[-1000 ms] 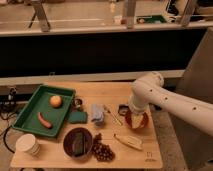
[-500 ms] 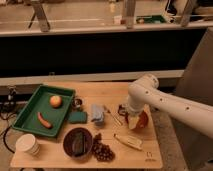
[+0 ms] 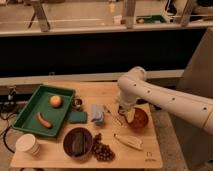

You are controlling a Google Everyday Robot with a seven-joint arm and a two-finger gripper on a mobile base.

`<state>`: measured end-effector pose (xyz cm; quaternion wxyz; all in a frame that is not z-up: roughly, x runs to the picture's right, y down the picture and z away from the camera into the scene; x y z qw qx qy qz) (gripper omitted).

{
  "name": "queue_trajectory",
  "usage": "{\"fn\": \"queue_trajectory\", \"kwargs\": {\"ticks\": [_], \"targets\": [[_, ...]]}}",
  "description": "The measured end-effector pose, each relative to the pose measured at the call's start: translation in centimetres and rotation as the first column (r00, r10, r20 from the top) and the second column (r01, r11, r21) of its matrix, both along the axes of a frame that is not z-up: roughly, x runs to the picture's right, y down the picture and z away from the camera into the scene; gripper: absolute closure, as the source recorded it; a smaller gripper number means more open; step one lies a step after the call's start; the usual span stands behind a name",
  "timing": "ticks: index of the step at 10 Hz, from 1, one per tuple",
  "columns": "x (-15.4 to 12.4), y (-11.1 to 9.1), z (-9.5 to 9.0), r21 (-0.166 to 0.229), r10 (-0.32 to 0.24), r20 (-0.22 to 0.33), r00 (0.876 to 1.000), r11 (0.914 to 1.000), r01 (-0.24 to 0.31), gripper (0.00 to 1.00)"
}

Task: Place fork in red bowl

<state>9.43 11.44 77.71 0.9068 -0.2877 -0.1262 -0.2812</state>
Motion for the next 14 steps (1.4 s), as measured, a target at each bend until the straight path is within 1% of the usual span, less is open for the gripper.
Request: {"fn": "queue_trajectory", "kwargs": {"ticks": [1,2,3,4,5,6,8,9,11,12,13,14], "targets": [[-0.9,-0.5,0.4,0.010,-0.074,0.059,0.995,0.9972,0.074,0.20],[-2.1,-0.6,0.6,0.026,-0.168,0.136,0.976,0.9858,0.166,0.20],[-2.9,-0.6,1.0,0.049,-0.266,0.202,0.943,0.9641,0.261,0.20],[-3.7,-0.7,1.5,0.074,-0.322,0.246,0.914,0.9468,0.313,0.20],[-4.2,-0.7,1.9,0.091,-0.342,0.271,0.900,0.9396,0.330,0.20],[-4.2,-0.7,2.4,0.113,-0.369,0.292,0.882,0.9295,0.351,0.20],[-4.9,-0.6,3.3,0.144,-0.433,0.332,0.838,0.9015,0.408,0.20],[-5.4,-0.8,4.0,0.151,-0.451,0.337,0.826,0.8922,0.426,0.20],[-6.0,-1.1,5.0,0.149,-0.464,0.331,0.822,0.8855,0.440,0.20],[-6.1,-1.2,5.7,0.139,-0.464,0.321,0.826,0.8854,0.444,0.20],[-6.4,-1.2,6.4,0.131,-0.457,0.315,0.832,0.8889,0.439,0.20],[-6.6,-1.3,7.7,0.119,-0.451,0.306,0.838,0.8920,0.436,0.22]]}}
